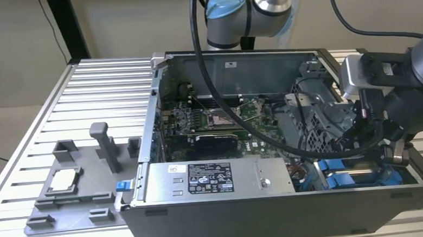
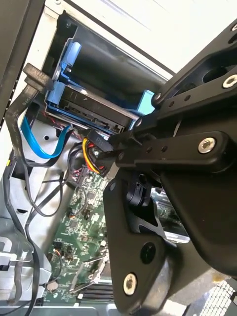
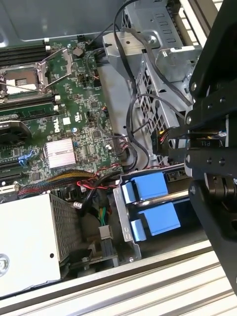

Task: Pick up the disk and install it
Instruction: 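Insert the first disk wire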

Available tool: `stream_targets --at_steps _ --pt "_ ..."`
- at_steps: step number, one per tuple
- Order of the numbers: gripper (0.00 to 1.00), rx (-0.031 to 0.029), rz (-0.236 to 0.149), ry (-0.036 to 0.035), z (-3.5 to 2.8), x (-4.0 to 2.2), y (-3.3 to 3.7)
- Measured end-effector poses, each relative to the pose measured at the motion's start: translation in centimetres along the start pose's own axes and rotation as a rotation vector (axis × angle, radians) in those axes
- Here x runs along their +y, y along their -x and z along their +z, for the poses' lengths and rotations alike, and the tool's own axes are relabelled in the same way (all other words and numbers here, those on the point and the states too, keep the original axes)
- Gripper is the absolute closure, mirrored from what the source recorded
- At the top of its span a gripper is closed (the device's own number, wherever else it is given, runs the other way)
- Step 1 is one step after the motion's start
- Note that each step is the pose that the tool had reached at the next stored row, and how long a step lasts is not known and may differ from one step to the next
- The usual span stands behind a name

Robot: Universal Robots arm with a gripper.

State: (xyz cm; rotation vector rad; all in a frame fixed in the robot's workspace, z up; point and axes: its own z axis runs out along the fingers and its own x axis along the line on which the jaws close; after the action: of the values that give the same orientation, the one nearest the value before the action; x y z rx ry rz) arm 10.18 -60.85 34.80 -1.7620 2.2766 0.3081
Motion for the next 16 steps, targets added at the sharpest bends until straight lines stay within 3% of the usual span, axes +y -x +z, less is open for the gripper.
stream_targets --at_steps 11,13,15,16 --pt "1.00 0.0003 0.000 0.0000 0.00 0.00 0.00" --pt "1.00 0.0218 0.008 0.0246 0.00 0.00 0.00" --pt "1.00 0.0494 0.011 0.0381 0.01 0.00 0.02" --pt "1.00 0.0543 0.008 0.0385 0.03 0.03 0.08"
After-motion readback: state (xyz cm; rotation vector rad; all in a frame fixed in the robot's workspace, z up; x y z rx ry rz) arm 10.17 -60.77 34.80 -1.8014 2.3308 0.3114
